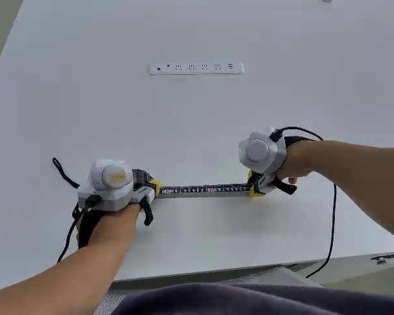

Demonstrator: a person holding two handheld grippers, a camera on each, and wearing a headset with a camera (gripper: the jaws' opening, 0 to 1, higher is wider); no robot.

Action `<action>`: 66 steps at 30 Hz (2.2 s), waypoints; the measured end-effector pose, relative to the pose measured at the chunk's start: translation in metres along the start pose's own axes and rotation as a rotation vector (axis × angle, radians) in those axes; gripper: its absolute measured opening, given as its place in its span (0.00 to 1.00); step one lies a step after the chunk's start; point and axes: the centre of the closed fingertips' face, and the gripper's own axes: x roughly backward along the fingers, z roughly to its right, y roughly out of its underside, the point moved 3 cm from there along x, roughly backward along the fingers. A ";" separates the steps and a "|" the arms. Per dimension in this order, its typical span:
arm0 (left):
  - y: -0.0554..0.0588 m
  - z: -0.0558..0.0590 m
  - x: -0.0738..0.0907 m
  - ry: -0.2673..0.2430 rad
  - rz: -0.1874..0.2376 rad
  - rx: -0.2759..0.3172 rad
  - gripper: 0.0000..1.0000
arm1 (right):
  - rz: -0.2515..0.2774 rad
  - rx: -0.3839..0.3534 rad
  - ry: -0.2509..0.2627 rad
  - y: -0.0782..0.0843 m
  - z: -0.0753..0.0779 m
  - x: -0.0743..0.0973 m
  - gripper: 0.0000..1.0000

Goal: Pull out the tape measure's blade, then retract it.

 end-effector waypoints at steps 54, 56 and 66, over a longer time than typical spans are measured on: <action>0.002 -0.003 -0.006 0.006 -0.025 -0.038 0.60 | 0.024 0.000 0.004 -0.006 -0.002 -0.001 0.15; 0.002 -0.003 -0.006 0.006 -0.026 -0.038 0.60 | 0.025 0.003 0.003 -0.006 -0.002 -0.001 0.15; 0.002 -0.003 -0.006 0.003 -0.024 -0.035 0.60 | 0.050 0.004 0.010 -0.010 -0.003 -0.003 0.15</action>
